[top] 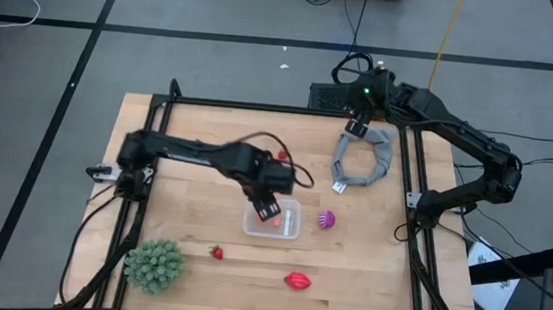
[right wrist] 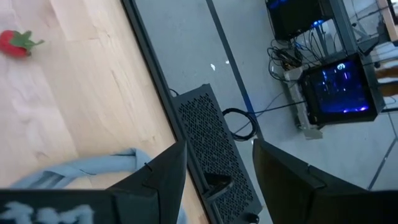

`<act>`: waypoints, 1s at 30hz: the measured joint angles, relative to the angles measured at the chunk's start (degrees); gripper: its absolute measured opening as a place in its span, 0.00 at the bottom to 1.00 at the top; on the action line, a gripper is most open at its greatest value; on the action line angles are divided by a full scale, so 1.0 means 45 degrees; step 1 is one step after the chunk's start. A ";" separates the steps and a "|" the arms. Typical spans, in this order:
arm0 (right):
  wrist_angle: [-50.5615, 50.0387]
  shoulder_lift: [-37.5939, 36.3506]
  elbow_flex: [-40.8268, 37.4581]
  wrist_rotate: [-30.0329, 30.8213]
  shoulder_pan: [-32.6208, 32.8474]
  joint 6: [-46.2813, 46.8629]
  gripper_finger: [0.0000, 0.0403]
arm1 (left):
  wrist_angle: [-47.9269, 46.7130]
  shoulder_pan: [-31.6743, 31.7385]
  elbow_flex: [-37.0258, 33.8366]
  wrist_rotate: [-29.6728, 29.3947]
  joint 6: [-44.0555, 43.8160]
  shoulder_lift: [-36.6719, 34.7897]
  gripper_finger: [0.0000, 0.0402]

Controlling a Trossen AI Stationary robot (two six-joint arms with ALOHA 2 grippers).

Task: Pick and placing Produce into tupperware
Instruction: Put the grapes into the bin

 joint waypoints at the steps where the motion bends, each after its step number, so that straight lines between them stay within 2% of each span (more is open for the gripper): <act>1: 0.0000 0.0000 0.0000 0.0000 -0.0063 0.0005 0.44 | -0.0021 -0.0063 0.0074 -0.0026 0.0248 0.0217 0.59; 8: -0.0005 0.0000 0.0000 0.0000 -0.0106 0.0131 0.44 | 0.0517 -0.0536 0.0108 -0.0723 0.1549 0.0865 0.59; 16: -0.0010 0.0000 0.0000 -0.0005 -0.0106 0.0317 0.44 | 0.0690 -0.0811 0.0116 -0.0652 0.2082 0.1777 0.59; 30: -0.0010 0.0000 0.0000 -0.0058 -0.0106 0.0340 0.44 | 0.1943 -0.1339 0.0081 -0.0646 0.2954 0.1909 0.59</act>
